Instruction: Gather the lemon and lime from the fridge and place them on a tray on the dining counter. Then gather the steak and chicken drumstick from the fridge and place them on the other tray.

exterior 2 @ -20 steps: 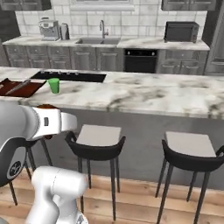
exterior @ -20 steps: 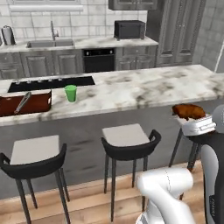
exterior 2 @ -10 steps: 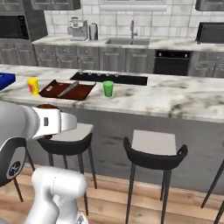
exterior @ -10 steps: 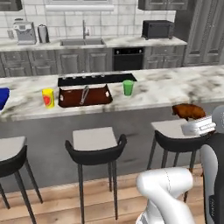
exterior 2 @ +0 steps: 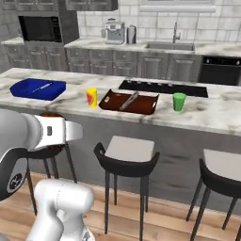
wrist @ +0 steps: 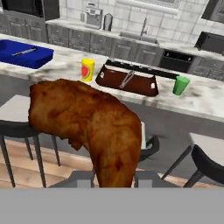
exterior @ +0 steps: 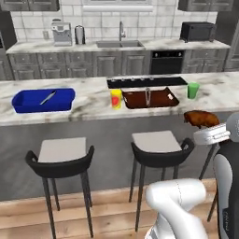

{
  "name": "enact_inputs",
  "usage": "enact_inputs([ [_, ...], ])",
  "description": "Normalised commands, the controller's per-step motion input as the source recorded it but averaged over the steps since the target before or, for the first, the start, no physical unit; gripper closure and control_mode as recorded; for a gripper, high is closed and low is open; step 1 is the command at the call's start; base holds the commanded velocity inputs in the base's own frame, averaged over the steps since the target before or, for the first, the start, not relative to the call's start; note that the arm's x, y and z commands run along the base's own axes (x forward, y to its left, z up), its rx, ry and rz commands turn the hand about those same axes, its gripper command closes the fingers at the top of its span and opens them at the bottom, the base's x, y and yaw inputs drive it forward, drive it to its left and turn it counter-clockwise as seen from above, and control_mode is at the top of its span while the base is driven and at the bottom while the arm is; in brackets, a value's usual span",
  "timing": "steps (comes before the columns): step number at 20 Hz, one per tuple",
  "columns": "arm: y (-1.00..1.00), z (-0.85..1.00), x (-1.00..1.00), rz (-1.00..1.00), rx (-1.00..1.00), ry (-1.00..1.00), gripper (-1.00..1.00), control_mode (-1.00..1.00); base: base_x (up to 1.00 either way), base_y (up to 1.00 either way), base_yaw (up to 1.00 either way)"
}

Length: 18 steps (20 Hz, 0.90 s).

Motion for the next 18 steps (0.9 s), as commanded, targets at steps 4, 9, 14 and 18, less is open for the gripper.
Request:
enact_inputs([
  [4,0.0,0.0,0.0,0.0,0.0,0.0,1.0,1.0,-0.05,1.0,0.12],
  [9,0.0,0.0,0.0,0.0,0.0,0.0,1.0,1.0,-0.01,0.96,0.09],
  [14,0.0,0.0,0.0,0.0,0.0,0.0,1.0,1.0,0.0,0.88,0.03],
  [18,0.0,0.0,0.0,0.0,0.0,0.0,1.0,1.0,0.05,0.64,0.0],
])
